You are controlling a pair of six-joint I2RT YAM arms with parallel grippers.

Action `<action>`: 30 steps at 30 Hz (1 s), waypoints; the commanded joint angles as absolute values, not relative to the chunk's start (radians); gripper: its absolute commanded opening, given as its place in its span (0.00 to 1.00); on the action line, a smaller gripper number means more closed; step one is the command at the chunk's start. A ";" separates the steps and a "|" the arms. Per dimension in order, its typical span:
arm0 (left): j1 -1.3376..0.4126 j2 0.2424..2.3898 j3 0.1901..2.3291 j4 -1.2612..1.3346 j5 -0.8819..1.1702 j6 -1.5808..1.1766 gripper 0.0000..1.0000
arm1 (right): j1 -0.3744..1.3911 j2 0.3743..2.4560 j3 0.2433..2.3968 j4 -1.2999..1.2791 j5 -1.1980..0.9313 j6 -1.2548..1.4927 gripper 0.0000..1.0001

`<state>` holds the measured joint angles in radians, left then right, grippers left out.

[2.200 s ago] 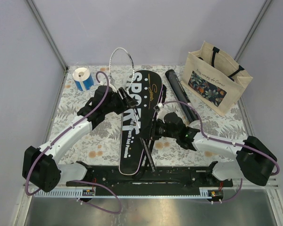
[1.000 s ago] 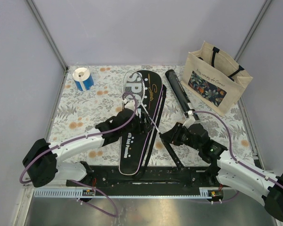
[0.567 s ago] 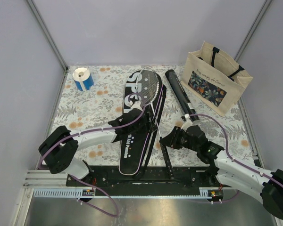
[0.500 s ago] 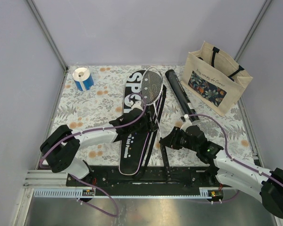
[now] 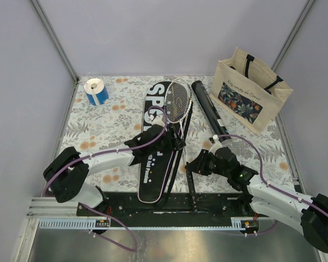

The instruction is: Pack up the badminton gear

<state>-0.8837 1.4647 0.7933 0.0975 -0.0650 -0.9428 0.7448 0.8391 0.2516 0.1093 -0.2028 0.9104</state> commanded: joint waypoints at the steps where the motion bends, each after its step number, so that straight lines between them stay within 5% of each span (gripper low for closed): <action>1: -0.891 1.482 0.819 0.198 -0.054 -0.931 0.67 | 0.746 0.854 0.255 0.202 -0.235 0.908 0.00; 8: -0.891 1.588 0.891 0.193 -0.005 -0.946 0.56 | 0.746 0.871 0.239 0.245 -0.262 0.910 0.00; 13: -0.891 1.605 0.897 0.224 0.029 -0.977 0.28 | 0.746 0.905 0.229 0.268 -0.271 0.893 0.01; 17: -0.890 1.601 0.905 0.212 0.040 -1.018 0.02 | 0.744 0.959 0.225 0.287 -0.278 0.873 0.16; 30: -0.890 1.611 0.919 0.181 0.012 -1.097 0.00 | 0.750 1.068 0.204 0.370 -0.316 0.870 0.48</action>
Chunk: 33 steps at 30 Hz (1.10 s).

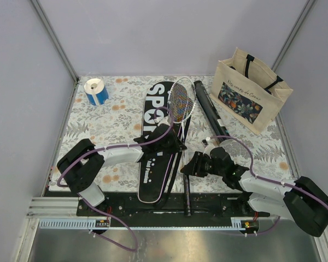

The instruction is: Pack up the badminton gear

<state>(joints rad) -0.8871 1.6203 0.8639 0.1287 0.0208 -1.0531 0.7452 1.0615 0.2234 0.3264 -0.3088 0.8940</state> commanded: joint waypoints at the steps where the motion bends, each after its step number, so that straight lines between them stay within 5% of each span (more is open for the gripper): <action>1: -0.891 1.612 0.922 0.176 0.009 -1.098 0.00 | 0.753 1.068 0.204 0.367 -0.310 0.865 0.49; 7: -0.891 1.634 0.942 0.156 0.005 -1.107 0.00 | 0.769 1.068 0.207 0.360 -0.299 0.858 0.36; 9: -0.890 1.629 0.943 0.166 0.009 -1.103 0.00 | 0.770 1.065 0.207 0.370 -0.314 0.864 0.21; 10: -0.891 1.628 0.946 0.164 0.017 -1.091 0.04 | 0.770 1.059 0.199 0.388 -0.318 0.873 0.11; 12: -0.891 1.609 0.953 0.143 0.031 -1.040 0.31 | 0.770 1.029 0.175 0.440 -0.314 0.925 0.00; 14: -0.896 1.560 0.953 0.088 0.028 -0.967 0.54 | 0.770 0.980 0.160 0.479 -0.308 0.974 0.00; 17: -0.897 1.488 0.948 0.002 0.021 -0.861 0.65 | 0.767 0.896 0.164 0.460 -0.287 1.000 0.00; 25: -0.900 1.304 0.905 -0.291 -0.054 -0.678 0.65 | 0.764 0.658 0.181 0.342 -0.186 1.068 0.00; 33: -0.942 1.272 0.851 -0.293 -0.093 -0.582 0.65 | 0.765 0.480 0.232 0.138 -0.049 1.057 0.00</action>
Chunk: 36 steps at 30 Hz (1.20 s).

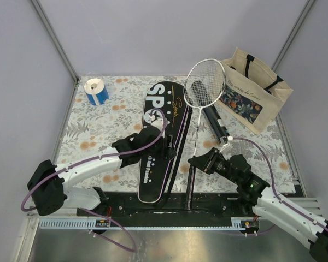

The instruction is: Pack up the badminton gear

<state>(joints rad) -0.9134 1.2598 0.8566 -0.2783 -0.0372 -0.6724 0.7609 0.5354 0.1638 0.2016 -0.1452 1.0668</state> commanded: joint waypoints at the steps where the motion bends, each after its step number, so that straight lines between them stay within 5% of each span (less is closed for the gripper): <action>1: -0.946 1.291 0.857 -0.298 -0.119 -0.568 0.65 | 0.765 0.468 0.236 0.118 -0.043 1.054 0.00; 19: -1.109 1.721 1.072 -0.440 -0.540 -0.448 0.66 | 0.764 0.364 0.226 0.009 -0.034 1.035 0.00; 21: -1.137 1.755 1.098 -0.485 -0.609 -0.443 0.57 | 0.764 0.357 0.219 0.006 -0.034 1.035 0.00; 24: -1.161 1.770 1.112 -0.521 -0.693 -0.468 0.21 | 0.765 0.356 0.218 0.006 -0.037 1.035 0.00; 27: -1.163 1.749 1.114 -0.532 -0.710 -0.500 0.02 | 0.765 0.359 0.218 0.006 -0.051 1.037 0.00; 36: -1.097 1.583 1.101 -0.502 -0.582 -0.575 0.00 | 0.765 0.367 0.184 -0.048 -0.126 1.071 0.00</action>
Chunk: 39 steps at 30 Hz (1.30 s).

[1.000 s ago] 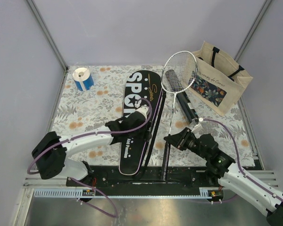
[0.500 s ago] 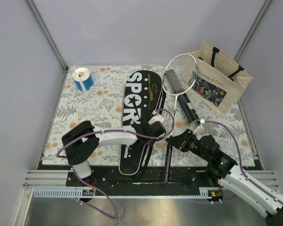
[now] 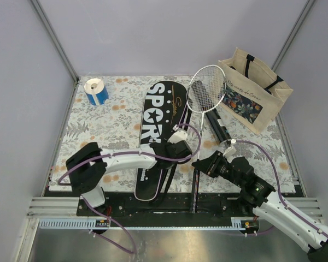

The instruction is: Pack up the badminton gear

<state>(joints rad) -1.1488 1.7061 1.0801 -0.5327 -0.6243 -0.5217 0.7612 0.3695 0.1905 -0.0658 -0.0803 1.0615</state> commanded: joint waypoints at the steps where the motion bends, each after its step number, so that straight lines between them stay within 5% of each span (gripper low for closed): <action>1: -1.076 1.565 1.092 -0.497 -0.549 -0.586 0.00 | 0.764 0.367 0.178 -0.058 -0.135 1.075 0.00; 10: -0.927 1.356 0.970 -0.388 -0.344 -0.701 0.00 | 0.764 0.319 0.169 -0.161 -0.138 1.117 0.00; 39: -0.899 1.220 0.807 -0.147 -0.241 -0.695 0.00 | 0.765 0.422 0.156 0.118 -0.383 1.324 0.00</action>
